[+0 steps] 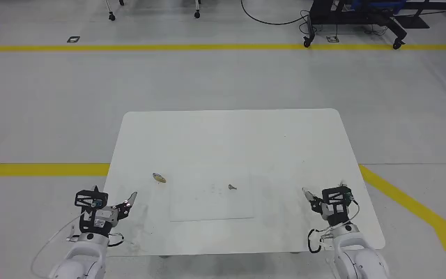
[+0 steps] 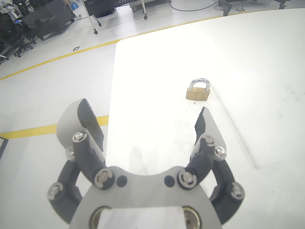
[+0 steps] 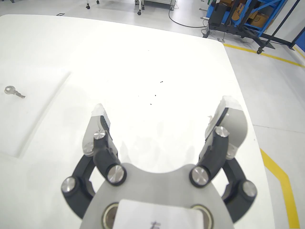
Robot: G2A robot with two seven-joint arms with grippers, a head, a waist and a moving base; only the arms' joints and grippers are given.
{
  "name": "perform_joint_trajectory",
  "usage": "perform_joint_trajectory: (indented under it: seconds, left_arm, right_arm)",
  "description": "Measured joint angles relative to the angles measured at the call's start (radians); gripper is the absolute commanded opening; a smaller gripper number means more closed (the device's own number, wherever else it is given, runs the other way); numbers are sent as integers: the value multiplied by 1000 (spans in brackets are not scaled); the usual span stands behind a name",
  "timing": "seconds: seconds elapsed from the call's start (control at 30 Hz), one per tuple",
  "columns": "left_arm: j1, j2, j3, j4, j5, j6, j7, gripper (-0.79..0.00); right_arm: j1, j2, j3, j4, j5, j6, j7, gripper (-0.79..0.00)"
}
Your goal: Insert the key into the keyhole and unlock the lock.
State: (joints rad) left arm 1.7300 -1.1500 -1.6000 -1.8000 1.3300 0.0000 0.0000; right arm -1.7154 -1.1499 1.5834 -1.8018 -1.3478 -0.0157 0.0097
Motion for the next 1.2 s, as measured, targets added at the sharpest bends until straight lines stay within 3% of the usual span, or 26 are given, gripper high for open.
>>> perform_joint_trajectory:
  seconds: [0.3, 0.83, 1.2]
  left_arm:
    - [0, 0, 0, 0, 0, 0, 0, 0]
    - [0, 0, 0, 0, 0, 0, 0, 0]
    - [0, 0, 0, 0, 0, 0, 0, 0]
  right_arm:
    - [139, -11, -173, 37, -134, -95, 41, 0]
    - [142, -11, -179, 37, -154, -101, 46, 0]
    - [306, -24, -416, 88, -318, -394, 144, 0]
